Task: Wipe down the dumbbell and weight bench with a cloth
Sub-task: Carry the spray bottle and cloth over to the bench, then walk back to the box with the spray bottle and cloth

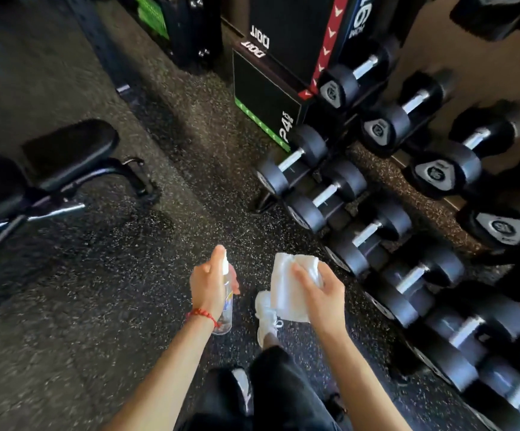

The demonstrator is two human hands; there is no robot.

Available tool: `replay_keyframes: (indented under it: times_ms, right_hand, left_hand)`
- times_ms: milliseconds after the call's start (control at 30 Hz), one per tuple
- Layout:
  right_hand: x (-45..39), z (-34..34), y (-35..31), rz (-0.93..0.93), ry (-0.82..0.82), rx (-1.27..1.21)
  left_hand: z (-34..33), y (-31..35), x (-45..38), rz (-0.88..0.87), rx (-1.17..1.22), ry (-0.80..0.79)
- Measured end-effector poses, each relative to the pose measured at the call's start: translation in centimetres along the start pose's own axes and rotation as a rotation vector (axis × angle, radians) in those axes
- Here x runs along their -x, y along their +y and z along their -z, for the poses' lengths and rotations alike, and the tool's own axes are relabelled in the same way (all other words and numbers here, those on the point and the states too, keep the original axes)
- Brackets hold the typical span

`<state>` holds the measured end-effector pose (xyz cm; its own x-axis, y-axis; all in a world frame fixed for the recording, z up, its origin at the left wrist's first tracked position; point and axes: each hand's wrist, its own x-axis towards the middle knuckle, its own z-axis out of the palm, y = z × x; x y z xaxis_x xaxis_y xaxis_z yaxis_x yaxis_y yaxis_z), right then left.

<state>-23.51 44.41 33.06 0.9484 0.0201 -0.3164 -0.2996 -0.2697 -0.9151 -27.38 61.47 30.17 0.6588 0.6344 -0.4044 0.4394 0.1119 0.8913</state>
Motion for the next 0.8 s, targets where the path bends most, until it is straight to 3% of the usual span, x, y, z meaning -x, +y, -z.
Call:
replay_keyframes:
  times_ms: [467, 800]
  right_hand:
    - [-24.4, -8.4, -12.1, 0.087, -0.218, 0.065]
    - [-36.5, -17.7, -17.9, 0.083, -0.231, 0.067]
  left_hand:
    - [-4.4, 12.8, -20.3, 0.051, 0.181, 0.200]
    - [-3.7, 18.9, -35.8, 0.020, 0.166, 0.206]
